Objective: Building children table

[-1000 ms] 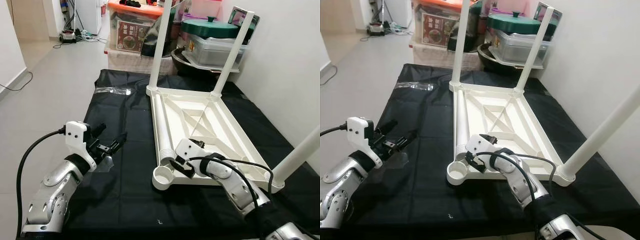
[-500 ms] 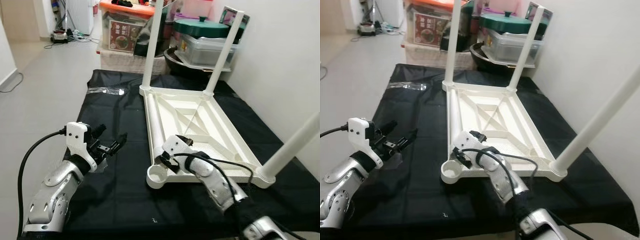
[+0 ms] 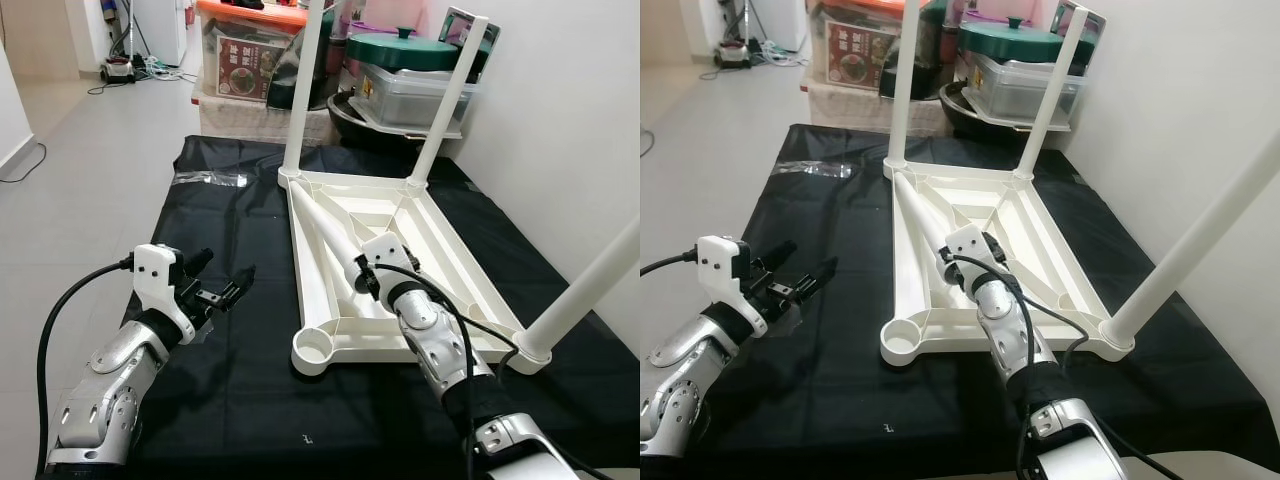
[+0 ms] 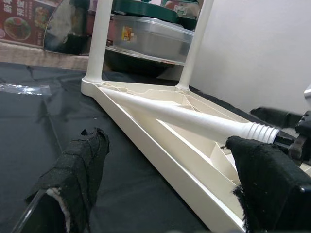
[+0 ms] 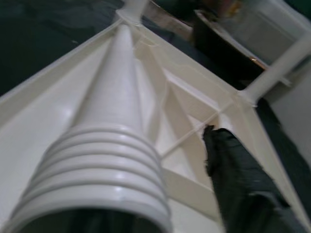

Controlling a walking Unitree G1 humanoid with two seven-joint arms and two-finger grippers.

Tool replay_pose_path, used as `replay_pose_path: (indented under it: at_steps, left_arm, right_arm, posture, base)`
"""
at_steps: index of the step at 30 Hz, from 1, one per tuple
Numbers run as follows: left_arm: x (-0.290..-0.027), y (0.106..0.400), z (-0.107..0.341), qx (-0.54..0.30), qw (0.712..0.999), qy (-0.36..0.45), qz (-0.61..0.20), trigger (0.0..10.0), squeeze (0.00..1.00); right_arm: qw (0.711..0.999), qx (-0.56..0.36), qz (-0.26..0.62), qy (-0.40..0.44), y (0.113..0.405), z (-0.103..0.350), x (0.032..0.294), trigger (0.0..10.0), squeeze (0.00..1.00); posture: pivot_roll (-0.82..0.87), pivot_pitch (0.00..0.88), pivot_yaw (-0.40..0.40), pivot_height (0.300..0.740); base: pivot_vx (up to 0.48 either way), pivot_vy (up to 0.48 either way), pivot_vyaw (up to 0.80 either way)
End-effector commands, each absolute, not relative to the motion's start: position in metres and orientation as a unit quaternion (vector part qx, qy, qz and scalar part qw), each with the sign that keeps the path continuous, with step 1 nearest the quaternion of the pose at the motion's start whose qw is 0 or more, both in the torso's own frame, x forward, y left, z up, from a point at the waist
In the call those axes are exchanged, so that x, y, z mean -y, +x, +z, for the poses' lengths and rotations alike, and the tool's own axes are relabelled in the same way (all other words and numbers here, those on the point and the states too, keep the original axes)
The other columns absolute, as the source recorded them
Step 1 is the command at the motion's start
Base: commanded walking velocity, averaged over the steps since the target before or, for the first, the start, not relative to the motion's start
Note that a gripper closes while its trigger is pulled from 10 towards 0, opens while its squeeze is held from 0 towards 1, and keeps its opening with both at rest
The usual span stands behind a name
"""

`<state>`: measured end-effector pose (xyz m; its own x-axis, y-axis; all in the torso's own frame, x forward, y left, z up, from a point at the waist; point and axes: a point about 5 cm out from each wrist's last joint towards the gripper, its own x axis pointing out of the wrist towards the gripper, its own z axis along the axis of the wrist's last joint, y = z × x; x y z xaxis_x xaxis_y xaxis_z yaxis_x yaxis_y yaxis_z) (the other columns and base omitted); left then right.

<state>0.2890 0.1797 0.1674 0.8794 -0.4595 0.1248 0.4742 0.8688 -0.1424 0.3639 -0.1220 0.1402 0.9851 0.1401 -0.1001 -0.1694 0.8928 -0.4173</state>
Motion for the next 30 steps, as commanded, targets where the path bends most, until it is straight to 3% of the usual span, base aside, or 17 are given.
replay_pose_path:
  at_steps: [1, 9, 16, 23, 30]
  left_arm:
    - [-0.176, 0.290, 0.166, 0.043, 0.965, -0.082, -0.244, 10.0, 0.00]
    - [-0.176, 0.291, 0.166, 0.042, 0.966, -0.081, -0.242, 10.0, 0.00]
    - [-0.178, 0.291, 0.166, 0.040, 0.966, -0.080, -0.241, 10.0, 0.00]
    - [-0.182, 0.290, 0.167, 0.045, 0.968, -0.079, -0.235, 10.0, 0.00]
    - [-0.185, 0.290, 0.169, 0.048, 0.968, -0.091, -0.230, 10.0, 0.00]
  right_arm:
    - [0.972, -0.039, 0.100, -0.210, 0.359, 0.131, 0.117, 0.0, 0.00]
    - [0.973, -0.028, 0.112, -0.198, 0.358, 0.130, 0.111, 0.0, 0.00]
    - [0.976, -0.006, 0.114, -0.183, 0.358, 0.138, 0.122, 0.0, 0.00]
    - [0.981, 0.011, 0.103, -0.167, 0.348, 0.148, 0.170, 0.0, 0.00]
    - [0.983, 0.030, 0.126, -0.131, 0.334, 0.156, 0.187, 0.0, 0.00]
  posture:
    - [0.13, 0.000, -0.182, 0.740]
    - [0.14, 0.000, -0.183, 0.740]
    - [0.13, 0.000, -0.175, 0.740]
    - [0.09, 0.000, -0.152, 0.740]
    - [0.07, 0.000, -0.134, 0.740]
  base:
    - [0.000, 0.000, 0.00]
    - [0.000, 0.000, 0.00]
    - [0.000, 0.000, 0.00]
    - [0.000, 0.000, 0.00]
    - [0.000, 0.000, 0.00]
